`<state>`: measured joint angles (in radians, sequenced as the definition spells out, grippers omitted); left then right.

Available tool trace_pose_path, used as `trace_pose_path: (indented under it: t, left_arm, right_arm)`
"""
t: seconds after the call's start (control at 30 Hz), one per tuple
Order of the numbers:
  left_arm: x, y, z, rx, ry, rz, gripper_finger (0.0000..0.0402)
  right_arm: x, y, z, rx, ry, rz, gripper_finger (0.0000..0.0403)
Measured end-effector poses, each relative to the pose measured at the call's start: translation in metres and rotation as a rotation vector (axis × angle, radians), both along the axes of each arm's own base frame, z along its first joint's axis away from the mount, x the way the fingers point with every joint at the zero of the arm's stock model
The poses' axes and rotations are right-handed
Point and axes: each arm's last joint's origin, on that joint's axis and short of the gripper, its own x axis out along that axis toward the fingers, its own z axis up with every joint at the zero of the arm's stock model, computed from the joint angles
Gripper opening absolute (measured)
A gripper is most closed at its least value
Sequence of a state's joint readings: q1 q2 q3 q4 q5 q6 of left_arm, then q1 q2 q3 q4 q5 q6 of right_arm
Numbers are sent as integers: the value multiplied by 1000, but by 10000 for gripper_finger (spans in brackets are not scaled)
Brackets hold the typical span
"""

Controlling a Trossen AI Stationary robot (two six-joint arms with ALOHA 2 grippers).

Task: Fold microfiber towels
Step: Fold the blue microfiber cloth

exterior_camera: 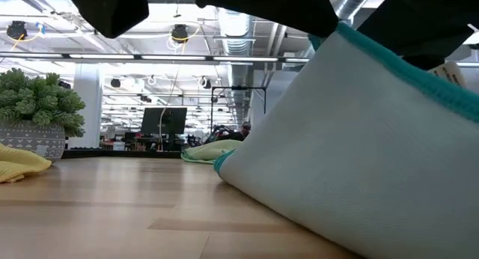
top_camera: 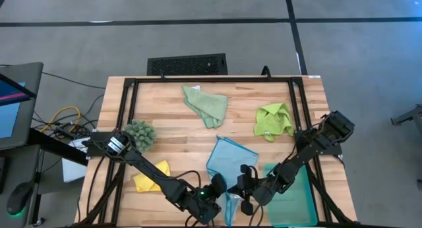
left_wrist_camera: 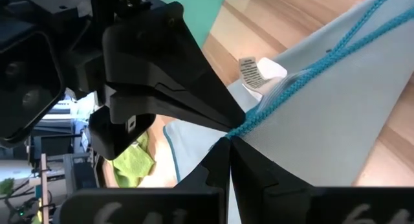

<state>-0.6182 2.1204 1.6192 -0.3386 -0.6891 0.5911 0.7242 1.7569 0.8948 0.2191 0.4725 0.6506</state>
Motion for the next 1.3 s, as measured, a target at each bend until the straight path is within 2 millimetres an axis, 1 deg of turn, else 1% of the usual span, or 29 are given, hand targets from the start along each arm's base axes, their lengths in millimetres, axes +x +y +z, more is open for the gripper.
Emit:
trace_pose_path:
  t: [0.23, 0.43, 0.53, 0.97, 1.3]
  left_arm:
    - [1, 1, 0, -19, 9, -13, 0]
    - [5, 4, 1, -48, -7, 10, 1]
    - [5, 5, 1, -56, -9, 18, 8]
    - [5, 5, 0, -93, -4, 20, 65]
    - [9, 6, 2, -147, -21, 13, 136]
  right_arm:
    - [0, 0, 1, 2, -6, 2, 16]
    - [0, 0, 1, 1, -6, 3, 17]
    - [0, 0, 0, -1, -6, 4, 15]
    - [0, 1, 0, -20, -8, 22, 15]
    - [0, 1, 0, -22, -8, 23, 17]
